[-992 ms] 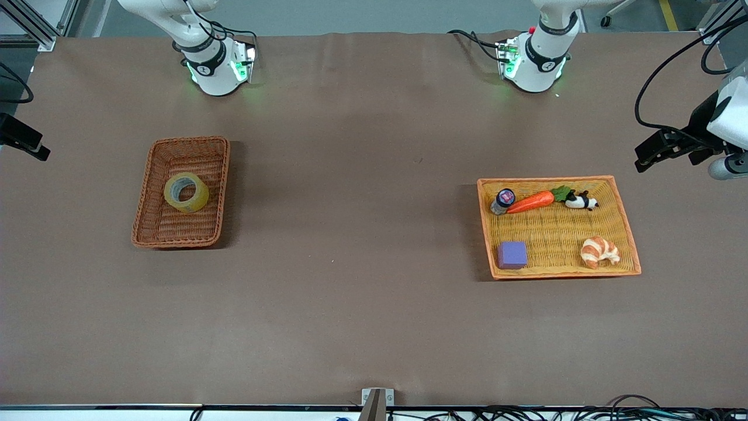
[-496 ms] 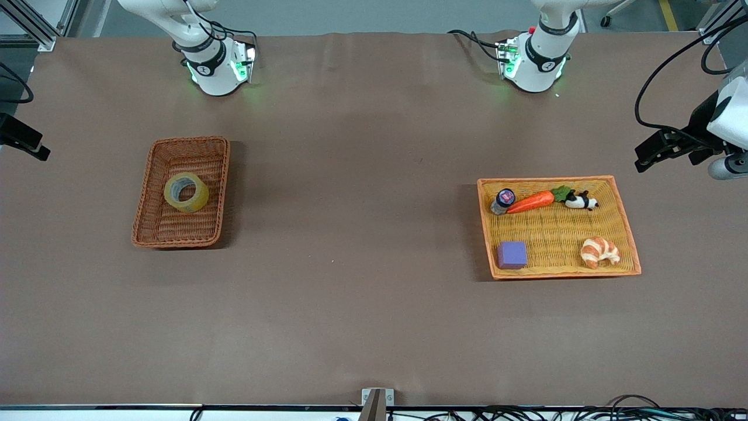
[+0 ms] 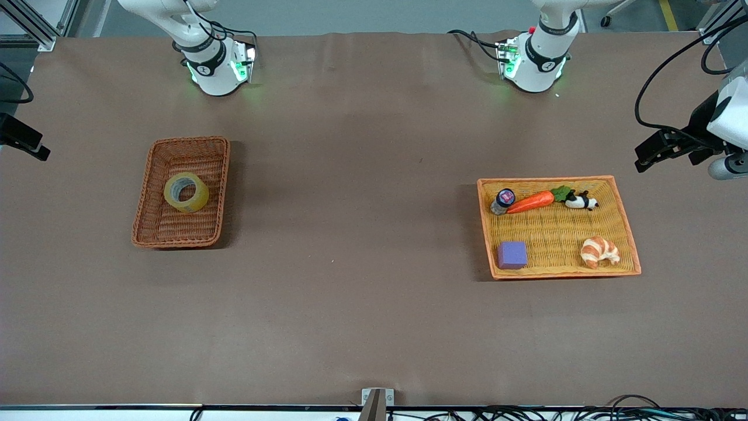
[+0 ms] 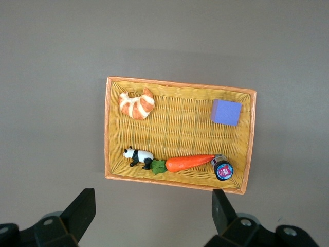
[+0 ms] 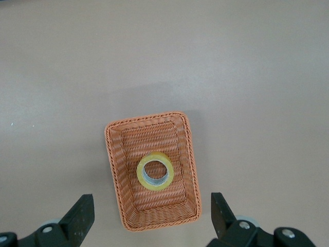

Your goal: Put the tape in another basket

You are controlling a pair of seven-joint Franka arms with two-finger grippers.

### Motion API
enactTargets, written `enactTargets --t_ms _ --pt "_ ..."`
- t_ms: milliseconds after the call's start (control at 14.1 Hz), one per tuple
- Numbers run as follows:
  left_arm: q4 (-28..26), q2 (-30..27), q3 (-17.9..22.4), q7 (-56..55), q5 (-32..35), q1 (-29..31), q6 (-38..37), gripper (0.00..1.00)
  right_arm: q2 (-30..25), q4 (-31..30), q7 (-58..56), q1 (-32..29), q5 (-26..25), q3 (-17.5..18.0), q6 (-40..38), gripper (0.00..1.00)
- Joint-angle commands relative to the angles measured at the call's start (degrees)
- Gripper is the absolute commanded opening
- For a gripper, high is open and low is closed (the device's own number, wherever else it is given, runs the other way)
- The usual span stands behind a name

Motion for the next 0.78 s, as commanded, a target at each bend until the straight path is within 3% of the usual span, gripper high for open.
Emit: enactTargets --t_ms 0,709 --pt "-1.0 -1.1 -0.2 0.6 -0.5 0.4 0.8 1.0 -1.1 -1.4 0.3 0.0 0.4 0.0 0.3 1.0" --pt "1.8 1.7 -0.2 0.8 -1.2 -0.3 0.6 1.0 -1.1 -1.3 0.2 0.0 0.4 0.0 0.3 1.0"
